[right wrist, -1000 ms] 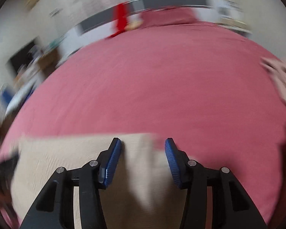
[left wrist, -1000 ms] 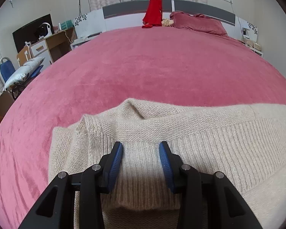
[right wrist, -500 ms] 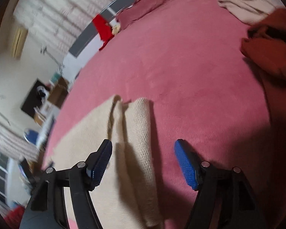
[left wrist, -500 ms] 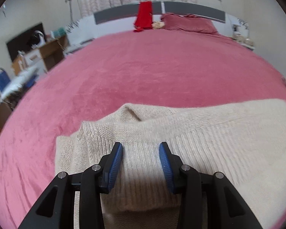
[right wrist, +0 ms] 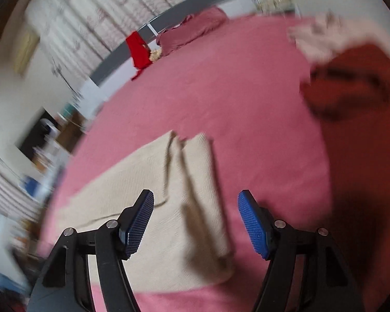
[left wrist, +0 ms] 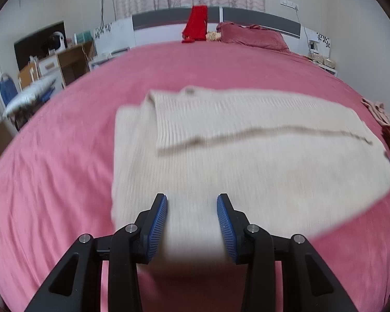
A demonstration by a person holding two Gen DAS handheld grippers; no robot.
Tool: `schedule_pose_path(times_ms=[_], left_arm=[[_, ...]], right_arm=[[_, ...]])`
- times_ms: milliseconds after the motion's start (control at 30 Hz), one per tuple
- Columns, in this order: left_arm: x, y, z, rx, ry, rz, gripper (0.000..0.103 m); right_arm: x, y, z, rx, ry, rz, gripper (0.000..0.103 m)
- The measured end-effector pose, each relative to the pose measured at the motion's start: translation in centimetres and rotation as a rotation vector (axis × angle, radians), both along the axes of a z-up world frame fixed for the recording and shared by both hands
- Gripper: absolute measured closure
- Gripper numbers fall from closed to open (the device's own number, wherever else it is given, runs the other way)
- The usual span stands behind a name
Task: Fold clothes
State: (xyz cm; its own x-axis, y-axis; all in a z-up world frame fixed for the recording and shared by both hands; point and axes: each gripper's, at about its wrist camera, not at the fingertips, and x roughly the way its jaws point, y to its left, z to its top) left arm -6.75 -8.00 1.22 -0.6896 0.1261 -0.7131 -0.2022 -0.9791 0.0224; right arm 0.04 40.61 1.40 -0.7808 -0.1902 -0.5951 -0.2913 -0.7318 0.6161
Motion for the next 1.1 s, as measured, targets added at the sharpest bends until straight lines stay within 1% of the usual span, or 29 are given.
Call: schedule_pose_path(times_ms=[67,100,133,167,233,267,300,400,433,467,500,533,567,633,700,767,800,867,933,1000,1067,1100], left_arm=[[1.5,-0.7,-0.5,0.022,-0.015,0.0,0.062],[2.0,-0.7,-0.2,0.038,-0.02,0.001,0.063],[2.5,-0.7,0.0,0.053,-0.025,0.002,0.063],[2.8,-0.4,0.5,0.076,-0.025,-0.002,0.063],[3.2,1.0,1.8,0.136,-0.026,-0.031,0.063],[3.1,2.6,2.3,0.144,-0.023,-0.061,0.063],[3.1,4.2,2.9,0.152,-0.021,-0.09,0.063],[1.2,10.7,4.2,0.144,-0.038,-0.195,0.063],[0.4,13.2,4.4,0.118,-0.034,-0.213,0.063],[-0.5,15.7,4.6,0.092,-0.03,-0.232,0.063],[-1.3,18.0,4.7,0.074,-0.031,-0.249,0.063],[-2.3,20.2,4.8,0.049,-0.021,-0.262,0.063],[-3.2,22.3,4.8,0.025,-0.012,-0.275,0.063],[-4.7,26.7,4.4,-0.021,-0.017,-0.316,0.063],[-5.9,30.0,3.4,-0.055,-0.046,-0.354,0.063],[-6.9,32.8,2.4,-0.082,-0.07,-0.385,0.063],[-7.0,33.8,2.1,-0.083,-0.069,-0.405,0.063],[-7.2,35.7,1.4,-0.085,-0.068,-0.445,0.063],[-7.0,37.1,1.2,-0.106,-0.042,-0.51,0.063],[-6.8,38.6,1.1,-0.127,-0.046,-0.589,0.063],[-6.9,39.4,0.5,-0.176,-0.037,-0.604,0.062],[-6.9,39.8,0.2,-0.201,-0.033,-0.611,0.061]], right_arm=[[0.7,0.2,-1.1,-0.034,-0.022,0.047,0.033],[0.7,0.3,-1.7,-0.039,-0.036,0.089,0.034],[0.9,0.4,-2.0,-0.043,-0.038,0.121,0.039],[0.9,0.6,-1.9,-0.041,-0.027,0.136,0.04],[1.2,1.1,-1.6,-0.078,0.043,0.176,0.042],[1.2,1.5,-1.6,-0.103,0.068,0.187,0.045],[0.9,2.3,-1.8,-0.143,0.08,0.188,0.045],[-0.2,3.8,-3.5,-0.308,0.105,0.235,0.044],[-0.6,4.2,-4.2,-0.368,0.112,0.255,0.044],[-0.4,4.6,-4.8,-0.416,0.141,0.263,0.044],[-0.7,5.1,-5.4,-0.472,0.148,0.268,0.041],[-1.1,5.5,-6.0,-0.531,0.148,0.273,0.034],[-1.5,5.5,-6.1,-0.546,0.134,0.297,0.033],[-2.5,5.3,-6.1,-0.554,0.098,0.353,0.032],[-3.4,5.0,-6.1,-0.562,0.063,0.409,0.024],[-4.3,4.8,-6.1,-0.569,0.028,0.466,0.022],[-4.7,4.7,-6.0,-0.572,0.01,0.494,0.022],[-5.3,4.3,-5.8,-0.538,-0.032,0.563,0.022],[-6.0,3.9,-5.6,-0.5,-0.06,0.625,0.022],[-6.6,3.4,-5.8,-0.469,-0.087,0.694,0.022],[-8.0,3.4,-5.9,-0.484,-0.092,0.733,0.022],[-8.7,3.6,-6.1,-0.509,-0.095,0.744,0.022]])
